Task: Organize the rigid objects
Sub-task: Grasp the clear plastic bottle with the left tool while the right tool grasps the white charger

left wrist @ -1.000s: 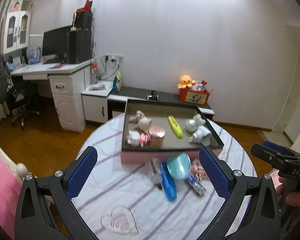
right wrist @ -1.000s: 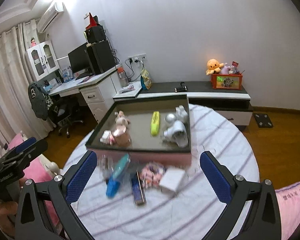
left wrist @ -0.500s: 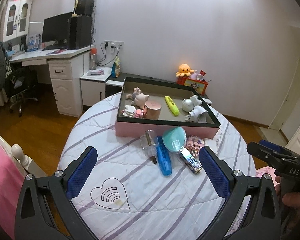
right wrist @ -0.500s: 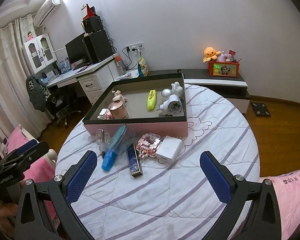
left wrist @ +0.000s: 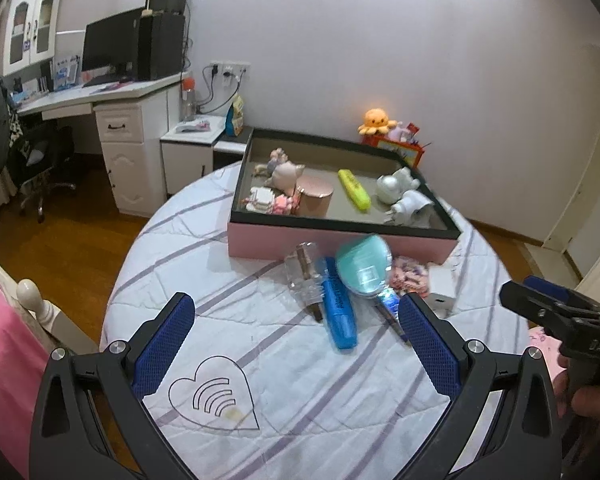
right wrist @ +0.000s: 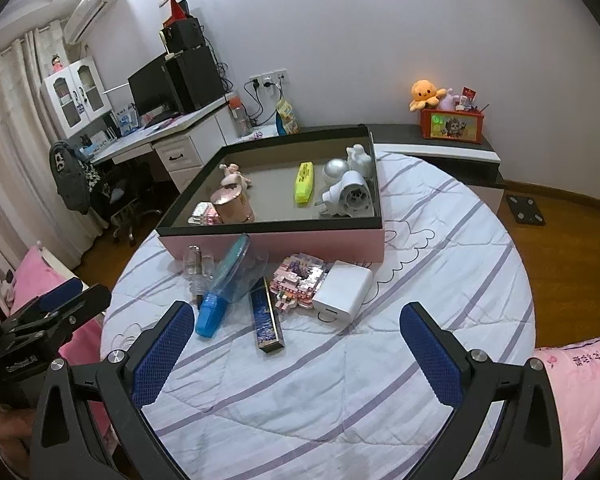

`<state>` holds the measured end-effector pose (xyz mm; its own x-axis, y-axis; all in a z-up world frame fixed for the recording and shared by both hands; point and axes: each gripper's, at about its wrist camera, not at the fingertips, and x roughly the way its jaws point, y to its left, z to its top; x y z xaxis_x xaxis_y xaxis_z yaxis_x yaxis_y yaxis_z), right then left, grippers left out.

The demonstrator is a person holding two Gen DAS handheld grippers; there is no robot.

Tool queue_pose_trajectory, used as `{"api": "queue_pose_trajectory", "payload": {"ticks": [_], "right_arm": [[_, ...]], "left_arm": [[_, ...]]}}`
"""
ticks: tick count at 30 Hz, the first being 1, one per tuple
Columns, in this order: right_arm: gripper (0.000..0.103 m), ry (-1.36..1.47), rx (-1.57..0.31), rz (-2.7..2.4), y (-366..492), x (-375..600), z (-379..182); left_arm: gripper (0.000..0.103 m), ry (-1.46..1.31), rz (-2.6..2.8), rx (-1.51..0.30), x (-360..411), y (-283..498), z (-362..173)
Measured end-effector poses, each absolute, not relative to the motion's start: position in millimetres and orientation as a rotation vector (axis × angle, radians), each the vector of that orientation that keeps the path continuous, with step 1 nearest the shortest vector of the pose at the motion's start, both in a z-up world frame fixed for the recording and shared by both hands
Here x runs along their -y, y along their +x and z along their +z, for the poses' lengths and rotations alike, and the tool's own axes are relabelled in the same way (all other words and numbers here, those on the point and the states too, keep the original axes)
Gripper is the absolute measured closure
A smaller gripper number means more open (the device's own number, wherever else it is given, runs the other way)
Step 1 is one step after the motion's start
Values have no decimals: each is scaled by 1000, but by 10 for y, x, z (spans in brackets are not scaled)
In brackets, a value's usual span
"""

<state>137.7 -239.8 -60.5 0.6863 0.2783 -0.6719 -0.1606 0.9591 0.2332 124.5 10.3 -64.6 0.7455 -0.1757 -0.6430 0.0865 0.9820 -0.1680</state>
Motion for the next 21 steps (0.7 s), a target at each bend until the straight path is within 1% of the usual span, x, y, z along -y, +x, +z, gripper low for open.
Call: {"api": "queue_pose_trajectory", "payload": {"ticks": [15,19,21], "right_arm": [[0,136,-889,204,1857,2499,-1109],[1,98,-912,197,1958,2501,-1223],[5,68,-925,192,1995,2494,-1278]], "left_arm": [[2,-118,-115,-825,-43,1923,-1129],[8,-121,-120,-858,-19,2078,-1241],[11,-125,-123,-876,-10,2150,-1299]]}}
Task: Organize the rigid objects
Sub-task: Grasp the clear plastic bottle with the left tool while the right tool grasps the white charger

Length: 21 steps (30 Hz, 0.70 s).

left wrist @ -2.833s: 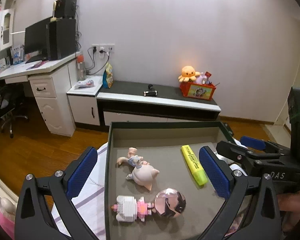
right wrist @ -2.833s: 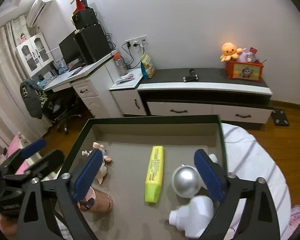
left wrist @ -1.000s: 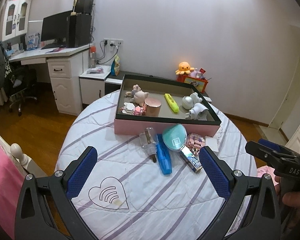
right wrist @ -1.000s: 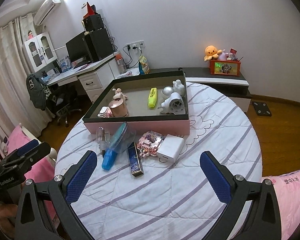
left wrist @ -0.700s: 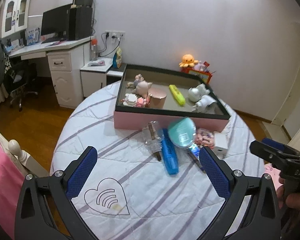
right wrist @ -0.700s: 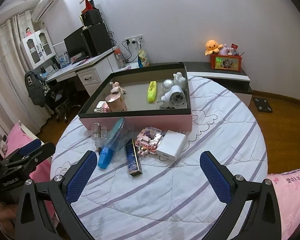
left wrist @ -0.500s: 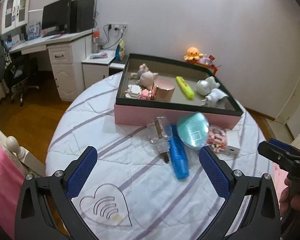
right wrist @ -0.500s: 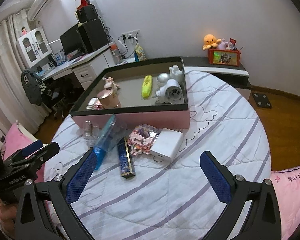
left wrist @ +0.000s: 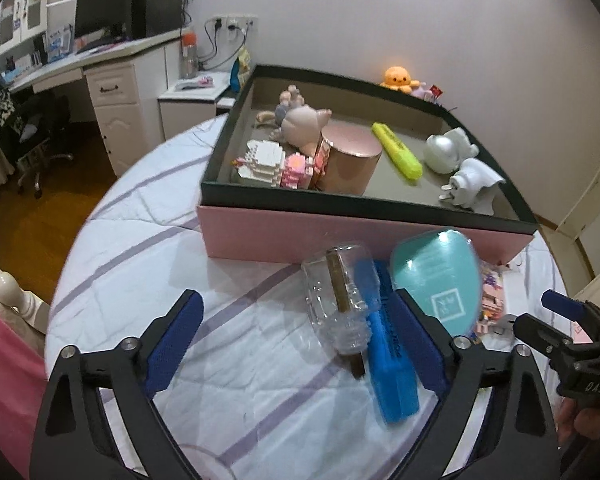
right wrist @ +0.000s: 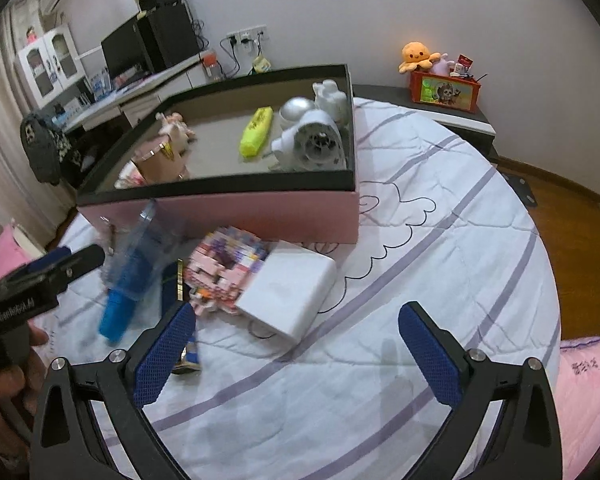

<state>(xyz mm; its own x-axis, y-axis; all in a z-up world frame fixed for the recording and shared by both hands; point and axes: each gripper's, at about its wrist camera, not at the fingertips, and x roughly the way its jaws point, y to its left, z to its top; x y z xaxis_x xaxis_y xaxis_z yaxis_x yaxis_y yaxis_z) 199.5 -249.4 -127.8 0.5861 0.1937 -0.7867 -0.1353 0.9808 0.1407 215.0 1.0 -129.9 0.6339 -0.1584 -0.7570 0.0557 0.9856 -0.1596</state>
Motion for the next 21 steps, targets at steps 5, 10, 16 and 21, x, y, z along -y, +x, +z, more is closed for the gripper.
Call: {"api": "queue_pose_trajectory", "payload": {"ticks": [5,10,16,21], "right_arm": [[9,74,-943,184,2090,2550,-1400],[10,76,-939,188,2120,2579,-1410],[27,74,-938,157,2137,2587,-1401],[28,65,-927,133,2216,2542,-1430]], "left_arm": [[17,-131,-124,-900,17,2265,-1390],[40,-142,-139,-895,-14,2323,-1385],[53,-139,-158,-893,-35,2310,-1388],[54,-105,-156,-894,53,2344,-1413]]}}
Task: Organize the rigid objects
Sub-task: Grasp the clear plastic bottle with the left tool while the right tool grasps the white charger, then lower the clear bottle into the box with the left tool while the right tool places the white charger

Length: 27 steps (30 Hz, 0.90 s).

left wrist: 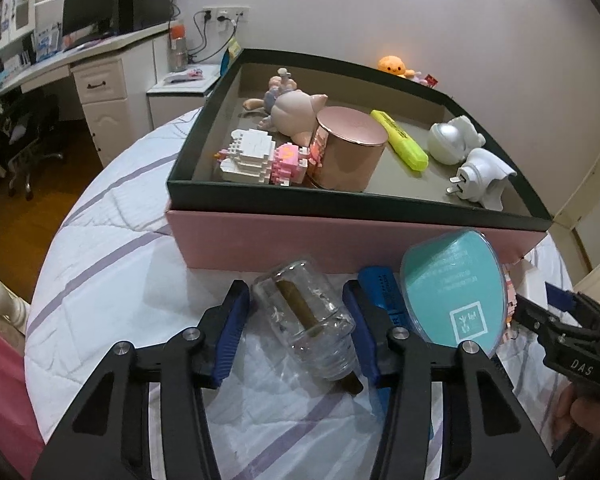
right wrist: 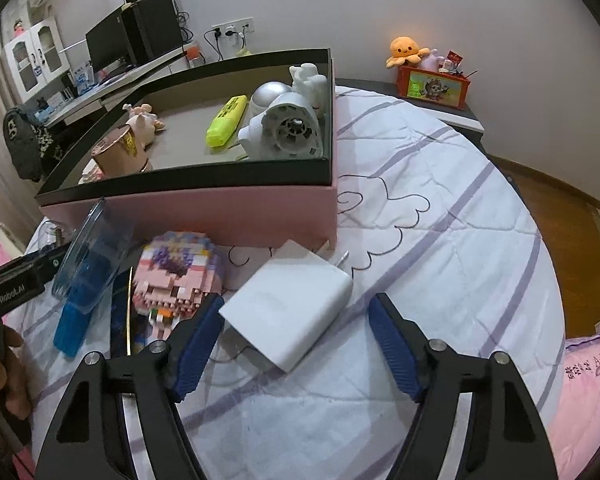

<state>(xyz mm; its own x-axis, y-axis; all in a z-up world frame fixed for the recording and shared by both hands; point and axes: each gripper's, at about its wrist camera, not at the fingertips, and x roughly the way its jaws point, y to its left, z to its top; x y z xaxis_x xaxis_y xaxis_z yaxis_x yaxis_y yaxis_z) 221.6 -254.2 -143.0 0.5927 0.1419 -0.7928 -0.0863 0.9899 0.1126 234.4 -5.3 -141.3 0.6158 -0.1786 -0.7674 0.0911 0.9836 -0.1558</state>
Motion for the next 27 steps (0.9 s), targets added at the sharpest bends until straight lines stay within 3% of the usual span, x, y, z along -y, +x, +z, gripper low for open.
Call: {"api": "queue_pose_trajectory", "payload": {"ticks": [3,7,27], "right_arm": [[39,53,-915,128,2210,2553,-1427],[39,69,-917,138,2173,2615,-1417],[39,95,-849,171,1949,2630,-1071]], "left_arm": [[59,-125,-186,-889,34,2327,-1408],[64,-150,-200,-880,-32,2266,-1391],[64,-136,-206,-809,-140,1969,-1044]]}}
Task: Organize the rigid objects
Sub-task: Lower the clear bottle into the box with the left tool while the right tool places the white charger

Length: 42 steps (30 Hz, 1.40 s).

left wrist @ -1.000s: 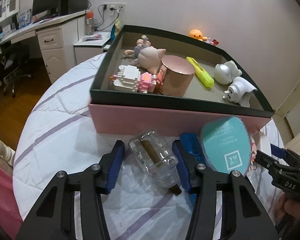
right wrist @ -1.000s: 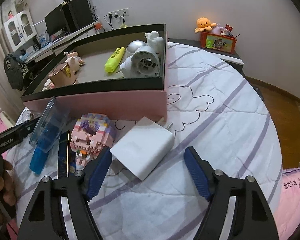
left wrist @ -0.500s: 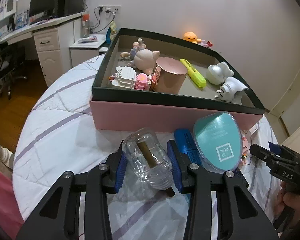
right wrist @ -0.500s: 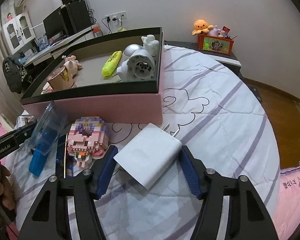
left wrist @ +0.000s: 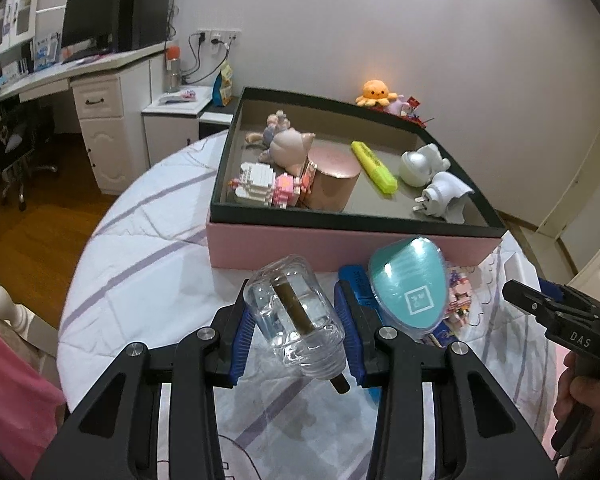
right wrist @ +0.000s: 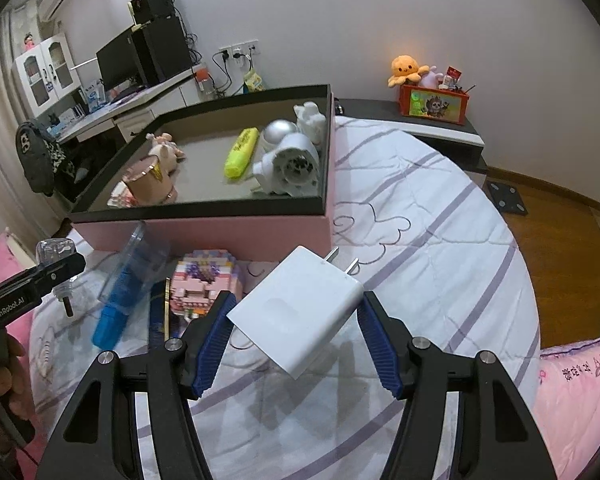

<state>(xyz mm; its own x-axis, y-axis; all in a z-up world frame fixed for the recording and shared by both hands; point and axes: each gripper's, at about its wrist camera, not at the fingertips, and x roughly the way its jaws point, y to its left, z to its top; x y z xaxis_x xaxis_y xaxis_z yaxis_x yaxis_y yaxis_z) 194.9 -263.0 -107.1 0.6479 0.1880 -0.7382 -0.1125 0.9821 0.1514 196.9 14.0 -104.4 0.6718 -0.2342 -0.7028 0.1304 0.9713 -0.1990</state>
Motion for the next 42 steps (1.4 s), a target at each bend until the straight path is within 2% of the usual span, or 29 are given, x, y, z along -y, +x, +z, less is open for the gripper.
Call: {"api": "queue_pose_trajectory", "payload": {"ticks": [12,24,31,42], "right_arm": [[39,72,-744,236,1998,2471,-576],[39,13,-650,309,2696,2210,-70],[39,-8,-686,318,3248,2086,-143],[39,0,-765,299,3765,2111,-455]], "left_arm": [[64,-91,-243,-713,-113,1980,-544],[64,-66,-284,-607,-53,2545,-24],[64,-58,-313,-609,116,3092,6],[63,-46,-345,-685,374,3651,-298]]}}
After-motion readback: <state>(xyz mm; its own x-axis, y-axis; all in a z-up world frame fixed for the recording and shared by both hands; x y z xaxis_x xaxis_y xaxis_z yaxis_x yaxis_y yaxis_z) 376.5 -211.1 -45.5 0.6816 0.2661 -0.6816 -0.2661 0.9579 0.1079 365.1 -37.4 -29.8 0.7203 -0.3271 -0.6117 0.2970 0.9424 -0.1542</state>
